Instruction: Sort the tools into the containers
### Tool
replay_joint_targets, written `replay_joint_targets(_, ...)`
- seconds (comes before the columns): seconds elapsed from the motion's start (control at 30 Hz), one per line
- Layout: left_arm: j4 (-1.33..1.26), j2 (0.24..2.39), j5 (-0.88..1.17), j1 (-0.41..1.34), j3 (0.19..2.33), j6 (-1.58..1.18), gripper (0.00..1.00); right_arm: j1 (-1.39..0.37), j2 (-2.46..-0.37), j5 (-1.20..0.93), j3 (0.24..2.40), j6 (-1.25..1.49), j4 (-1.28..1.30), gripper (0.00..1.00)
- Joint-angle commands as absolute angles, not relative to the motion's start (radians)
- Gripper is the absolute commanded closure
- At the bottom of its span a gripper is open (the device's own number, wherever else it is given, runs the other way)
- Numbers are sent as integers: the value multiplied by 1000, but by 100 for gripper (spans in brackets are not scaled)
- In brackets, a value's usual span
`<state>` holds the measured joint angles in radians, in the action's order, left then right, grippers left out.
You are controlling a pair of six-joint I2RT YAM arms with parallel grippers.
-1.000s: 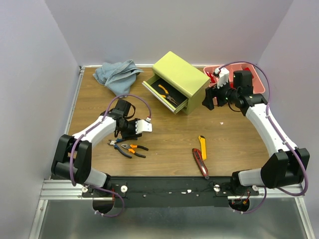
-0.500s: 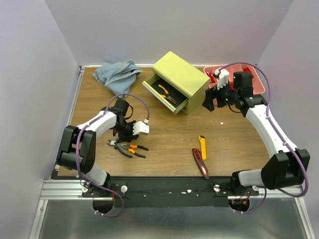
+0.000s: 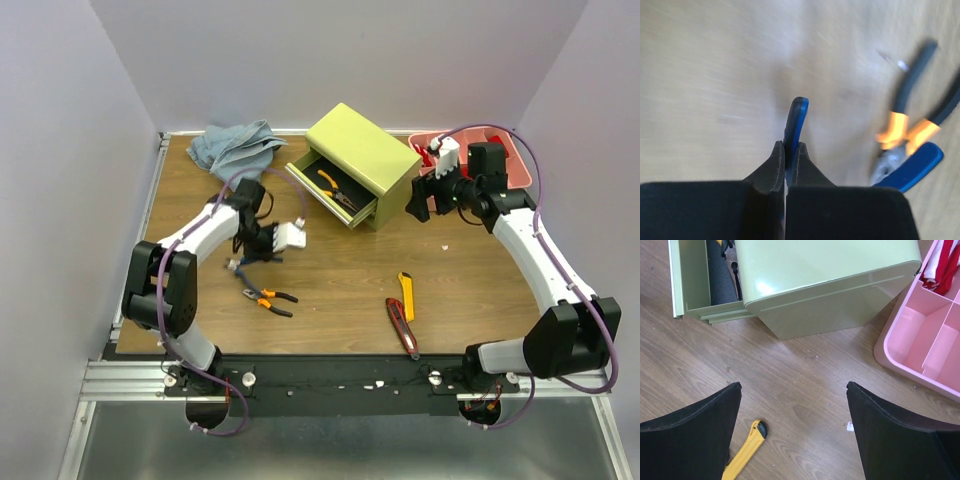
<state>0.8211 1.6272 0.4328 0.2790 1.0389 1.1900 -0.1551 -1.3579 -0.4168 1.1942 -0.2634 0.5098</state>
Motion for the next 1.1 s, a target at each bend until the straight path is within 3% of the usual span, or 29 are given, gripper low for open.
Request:
replay_joint_targets(0.0, 946, 1644, 590, 333, 1408, 1204, 100, -150, -1370, -405, 1227, -273, 506, 6)
replay_joint_targets(0.17, 896, 1681, 660, 373, 1638, 1120, 100, -149, -1350, -387, 1206, -290, 502, 6)
replay_joint_targets(0.6, 25, 1750, 474, 505, 1511, 841, 100, -146, -1335, -351, 1189, -304, 491, 6)
replay_joint_targets(0.87, -127, 1833, 367, 543, 1535, 824, 100, -140, -1324, -345, 1158, -311, 486, 6)
replay_joint_targets(1.07, -155, 1862, 408, 543, 1465, 867, 100, -135, -1330, -339, 1163, -318, 485, 6)
